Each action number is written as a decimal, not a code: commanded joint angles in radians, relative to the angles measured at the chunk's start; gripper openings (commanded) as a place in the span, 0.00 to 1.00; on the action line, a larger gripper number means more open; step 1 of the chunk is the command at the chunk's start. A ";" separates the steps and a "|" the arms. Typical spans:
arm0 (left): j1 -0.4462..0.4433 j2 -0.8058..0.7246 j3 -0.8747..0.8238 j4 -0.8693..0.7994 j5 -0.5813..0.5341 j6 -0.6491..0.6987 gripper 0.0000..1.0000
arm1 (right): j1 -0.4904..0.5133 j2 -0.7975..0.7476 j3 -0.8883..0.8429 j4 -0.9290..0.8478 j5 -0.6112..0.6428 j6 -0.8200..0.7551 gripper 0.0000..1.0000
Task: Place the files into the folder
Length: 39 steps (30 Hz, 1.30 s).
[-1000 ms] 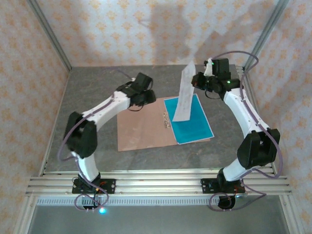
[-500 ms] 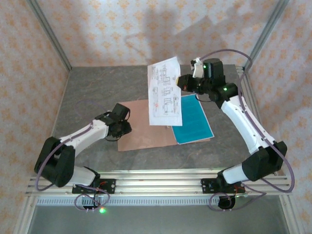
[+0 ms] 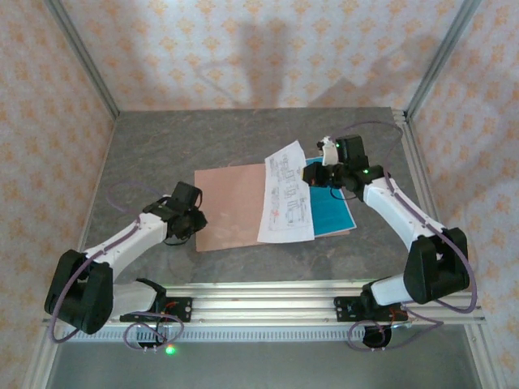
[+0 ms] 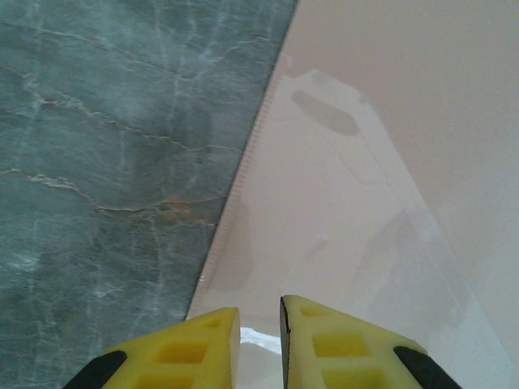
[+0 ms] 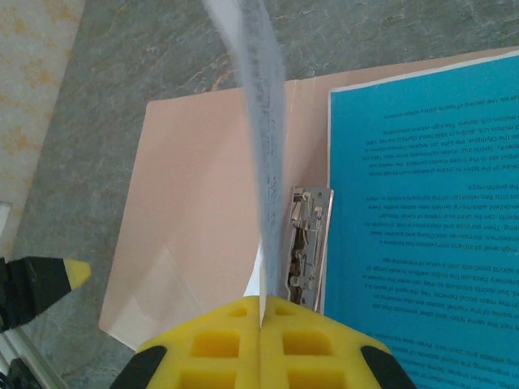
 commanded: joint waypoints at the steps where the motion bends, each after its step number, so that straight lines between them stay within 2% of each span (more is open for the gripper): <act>1: 0.016 0.013 -0.019 -0.005 -0.019 0.002 0.20 | -0.005 -0.054 -0.016 0.059 0.000 -0.057 0.00; 9: 0.019 0.037 -0.042 0.025 -0.025 -0.003 0.19 | 0.001 -0.072 -0.030 0.087 0.007 -0.047 0.00; 13: 0.021 0.017 -0.046 0.006 -0.057 -0.007 0.13 | 0.040 -0.060 -0.038 0.128 0.021 -0.013 0.00; 18: 0.025 -0.022 -0.046 -0.035 -0.101 -0.009 0.11 | 0.063 -0.038 -0.051 0.179 0.028 0.020 0.00; 22: 0.030 -0.040 -0.063 -0.036 -0.100 -0.014 0.07 | 0.068 -0.027 -0.051 0.201 0.015 0.034 0.00; 32: 0.034 -0.004 -0.098 -0.005 -0.059 -0.031 0.01 | 0.071 0.047 -0.050 0.263 -0.082 0.072 0.00; 39: 0.033 0.048 -0.115 0.046 -0.023 -0.037 0.00 | 0.071 0.130 -0.059 0.345 -0.185 0.116 0.00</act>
